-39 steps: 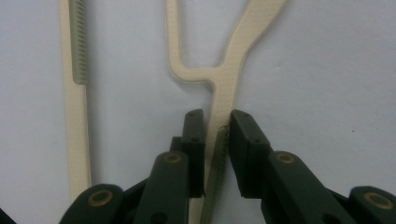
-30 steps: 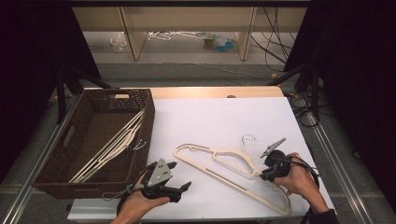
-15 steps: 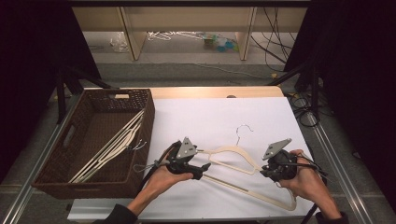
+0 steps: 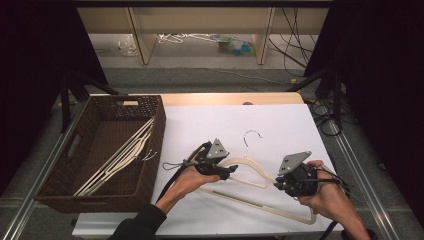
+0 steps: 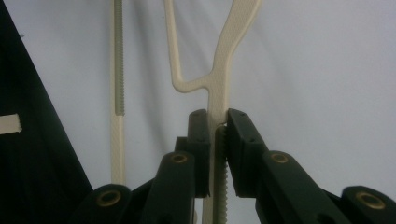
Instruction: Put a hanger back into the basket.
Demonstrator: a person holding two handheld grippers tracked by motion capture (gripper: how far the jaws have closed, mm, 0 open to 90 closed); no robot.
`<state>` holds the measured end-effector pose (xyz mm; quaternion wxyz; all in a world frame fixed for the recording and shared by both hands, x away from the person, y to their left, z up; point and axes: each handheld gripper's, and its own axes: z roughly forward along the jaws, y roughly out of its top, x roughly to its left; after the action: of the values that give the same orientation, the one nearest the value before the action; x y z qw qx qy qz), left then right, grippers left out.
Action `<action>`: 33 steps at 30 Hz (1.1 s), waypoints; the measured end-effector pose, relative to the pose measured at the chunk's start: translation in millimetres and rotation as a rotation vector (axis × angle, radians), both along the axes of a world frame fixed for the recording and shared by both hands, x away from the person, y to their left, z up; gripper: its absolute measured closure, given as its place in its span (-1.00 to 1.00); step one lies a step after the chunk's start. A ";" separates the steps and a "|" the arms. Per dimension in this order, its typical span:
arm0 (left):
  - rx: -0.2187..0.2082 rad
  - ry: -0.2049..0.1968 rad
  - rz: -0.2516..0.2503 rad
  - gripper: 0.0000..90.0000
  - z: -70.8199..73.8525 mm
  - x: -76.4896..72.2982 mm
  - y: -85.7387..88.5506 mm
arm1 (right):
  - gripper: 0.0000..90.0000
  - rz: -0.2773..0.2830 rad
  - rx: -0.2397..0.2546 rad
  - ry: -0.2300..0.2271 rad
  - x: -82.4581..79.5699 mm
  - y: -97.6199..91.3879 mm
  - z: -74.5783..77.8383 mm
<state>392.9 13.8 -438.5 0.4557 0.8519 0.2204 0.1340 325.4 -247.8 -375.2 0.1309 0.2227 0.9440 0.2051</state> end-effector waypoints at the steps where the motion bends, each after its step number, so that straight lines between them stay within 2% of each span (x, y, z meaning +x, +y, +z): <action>1: 0.017 -0.011 -0.013 0.10 1.6 0.4 0.0 | 0.78 0.003 0.002 0.002 -0.1 -0.2 0.2; 3: 0.018 -0.018 -0.032 0.20 3.4 0.1 -2.5 | 0.78 0.001 0.002 0.003 -0.3 -0.1 -0.3; 4: 0.032 -0.034 -0.043 0.25 4.8 0.4 -3.0 | 0.78 0.004 0.002 0.002 -0.4 0.0 -0.6; 7: 0.051 -0.035 -0.092 0.42 8.6 1.4 -4.0 | 0.78 0.014 0.005 0.004 -0.7 -0.1 -0.2; 9: 0.085 -0.057 -0.122 0.47 11.8 0.4 -3.5 | 0.78 0.030 0.005 -0.006 -0.4 -0.9 0.3; 10: 0.085 -0.057 -0.122 0.49 11.8 0.4 -3.5 | 0.78 0.030 0.005 -0.006 -0.4 -0.9 0.3; 11: 0.099 -0.068 -0.151 0.51 17.0 -1.1 -0.9 | 0.79 0.040 0.000 0.003 0.0 -2.7 0.9; 13: 0.095 -0.074 -0.160 0.53 19.6 -3.7 0.7 | 0.79 0.045 0.012 -0.005 0.3 -3.8 0.0; 15: 0.114 -0.083 -0.199 0.58 27.9 -8.9 4.7 | 0.79 0.068 0.013 -0.005 2.2 -6.6 -1.1; 17: 0.117 -0.083 -0.211 0.62 30.8 -11.0 6.2 | 0.77 0.075 0.032 -0.025 3.5 -9.3 -1.8; 18: 0.123 -0.084 -0.234 0.63 36.0 -15.8 8.9 | 0.73 0.067 0.043 -0.016 3.4 -10.7 -1.7; 21: 0.129 -0.079 -0.262 0.69 42.7 -23.9 11.5 | 0.61 0.073 0.070 -0.028 4.3 -14.7 0.7; 22: 0.135 -0.075 -0.269 0.71 44.8 -26.6 12.1 | 0.57 0.058 0.067 -0.039 4.1 -15.1 1.9; 26: 0.151 -0.046 -0.298 0.79 51.1 -37.9 13.3 | 0.35 0.035 0.122 -0.051 4.5 -16.9 3.1; 27: 0.151 -0.046 -0.298 0.82 51.1 -37.9 13.3 | 0.32 0.029 0.135 -0.066 5.4 -17.7 3.0; 28: 0.143 -0.028 -0.302 0.84 52.4 -44.3 12.3 | 0.27 0.012 0.148 -0.062 5.0 -18.0 3.7; 29: 0.144 -0.029 -0.307 0.86 53.4 -46.7 12.0 | 0.21 0.006 0.158 -0.055 4.7 -18.9 4.9; 30: 0.142 -0.027 -0.309 0.88 54.4 -48.8 11.8 | 0.14 0.011 0.175 -0.078 5.5 -20.3 5.2; 33: 0.111 -0.001 -0.298 0.90 57.9 -54.0 11.2 | 0.04 -0.015 0.220 -0.095 6.0 -23.3 8.9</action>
<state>338.9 25.0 -380.5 0.4230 0.8990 0.0834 0.0772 331.5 -271.1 -366.3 0.1517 0.2326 0.9070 0.3166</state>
